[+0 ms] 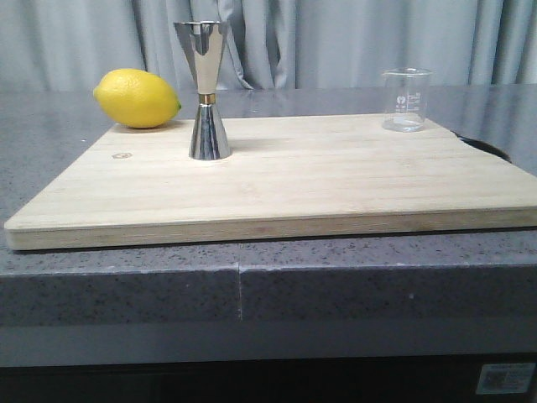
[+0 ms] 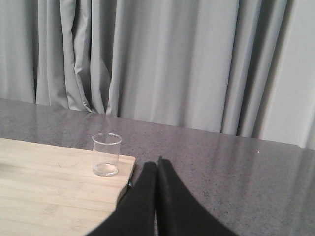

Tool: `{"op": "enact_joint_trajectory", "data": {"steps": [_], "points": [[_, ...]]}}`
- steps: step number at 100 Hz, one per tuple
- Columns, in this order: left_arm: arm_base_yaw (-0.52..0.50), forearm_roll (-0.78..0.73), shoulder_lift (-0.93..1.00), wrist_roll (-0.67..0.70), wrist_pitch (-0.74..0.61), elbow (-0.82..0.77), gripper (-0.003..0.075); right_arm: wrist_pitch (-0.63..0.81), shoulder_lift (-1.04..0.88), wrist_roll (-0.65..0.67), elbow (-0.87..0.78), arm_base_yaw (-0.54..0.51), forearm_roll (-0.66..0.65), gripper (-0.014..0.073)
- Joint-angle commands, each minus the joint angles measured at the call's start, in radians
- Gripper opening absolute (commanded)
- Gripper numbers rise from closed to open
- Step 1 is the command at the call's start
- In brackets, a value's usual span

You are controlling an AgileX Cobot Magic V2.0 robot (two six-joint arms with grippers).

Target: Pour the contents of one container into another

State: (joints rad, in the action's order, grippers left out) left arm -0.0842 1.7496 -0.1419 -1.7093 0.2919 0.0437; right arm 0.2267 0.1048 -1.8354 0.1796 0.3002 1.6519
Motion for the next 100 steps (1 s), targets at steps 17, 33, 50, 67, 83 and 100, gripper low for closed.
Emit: {"op": "enact_joint_trajectory", "data": {"steps": [17,33,50,67,83,100], "points": [[-0.002,0.033,-0.009,-0.003,0.023,0.027,-0.0019,-0.025,0.008,-0.011,0.026,-0.001,0.001,-0.0070],[-0.002,0.033,-0.009,-0.003,0.026,0.027,-0.0019,-0.023,0.008,-0.011,0.026,-0.001,0.001,-0.0070],[-0.002,0.033,-0.009,-0.003,0.026,0.027,-0.0019,-0.023,0.008,-0.011,0.026,-0.001,0.001,-0.0070],[-0.002,0.033,-0.009,-0.003,0.026,0.027,-0.0019,-0.023,0.008,-0.011,0.026,-0.001,0.001,-0.0070],[0.032,0.036,-0.009,-0.003,0.023,0.027,-0.0019,-0.023,0.008,-0.011,0.026,-0.001,0.001,-0.0070],[0.077,0.091,-0.009,-0.003,-0.116,0.026,-0.0019,-0.021,0.008,-0.011,0.026,-0.001,0.001,-0.0070]]}}
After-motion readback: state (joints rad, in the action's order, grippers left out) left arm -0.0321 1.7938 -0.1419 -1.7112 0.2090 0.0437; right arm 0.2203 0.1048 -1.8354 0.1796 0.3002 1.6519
